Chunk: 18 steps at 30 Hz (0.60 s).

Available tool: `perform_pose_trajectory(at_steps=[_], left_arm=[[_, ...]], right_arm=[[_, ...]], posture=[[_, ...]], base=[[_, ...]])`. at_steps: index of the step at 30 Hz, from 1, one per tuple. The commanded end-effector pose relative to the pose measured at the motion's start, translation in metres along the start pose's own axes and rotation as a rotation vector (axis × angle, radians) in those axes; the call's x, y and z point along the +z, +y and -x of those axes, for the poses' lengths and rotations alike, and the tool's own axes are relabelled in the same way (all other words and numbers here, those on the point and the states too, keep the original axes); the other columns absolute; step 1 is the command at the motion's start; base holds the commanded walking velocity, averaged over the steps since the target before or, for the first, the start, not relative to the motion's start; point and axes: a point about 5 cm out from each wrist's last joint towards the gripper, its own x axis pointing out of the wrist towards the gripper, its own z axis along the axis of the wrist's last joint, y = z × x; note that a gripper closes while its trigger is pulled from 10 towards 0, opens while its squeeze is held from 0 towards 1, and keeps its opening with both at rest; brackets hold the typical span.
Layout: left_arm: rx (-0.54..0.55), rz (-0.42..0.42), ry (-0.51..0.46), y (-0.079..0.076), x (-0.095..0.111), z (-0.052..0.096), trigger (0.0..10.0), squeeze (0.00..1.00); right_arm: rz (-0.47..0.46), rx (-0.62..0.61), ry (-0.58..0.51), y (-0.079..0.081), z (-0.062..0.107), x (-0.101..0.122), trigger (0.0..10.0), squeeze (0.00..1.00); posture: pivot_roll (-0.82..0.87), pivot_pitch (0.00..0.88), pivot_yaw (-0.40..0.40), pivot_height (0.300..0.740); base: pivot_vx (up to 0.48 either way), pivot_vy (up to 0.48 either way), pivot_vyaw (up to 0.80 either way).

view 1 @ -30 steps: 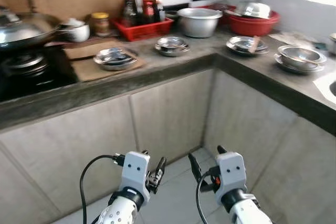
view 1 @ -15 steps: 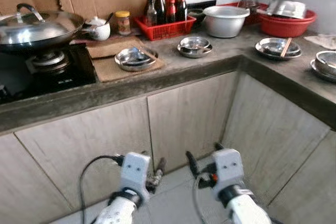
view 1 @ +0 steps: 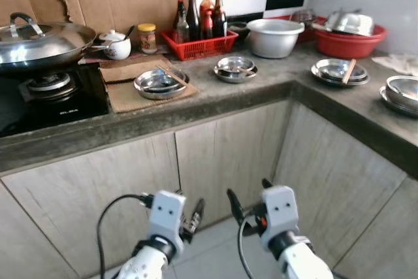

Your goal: Kitchen organization

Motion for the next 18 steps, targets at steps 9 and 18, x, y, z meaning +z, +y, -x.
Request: perform_pose_trajectory(at_steps=[9,18], left_arm=[[-0.022,-0.001,-0.019,-0.0071,0.0041,-0.0035,10.0,0.00],[-0.022,-0.005,-0.018,-0.0064,0.0039,-0.0041,10.0,0.00]], right_arm=[[0.009,-0.009,0.012,-0.0052,0.0001,-0.0026,10.0,0.00],[0.016,0.003,0.007,-0.0039,-0.0026,-0.0021,10.0,0.00]], posture=[[0.03,0.000,-0.031,0.740],[0.03,0.000,-0.027,0.740]], base=[[0.329,0.000,0.00],[0.333,0.000,0.00]])
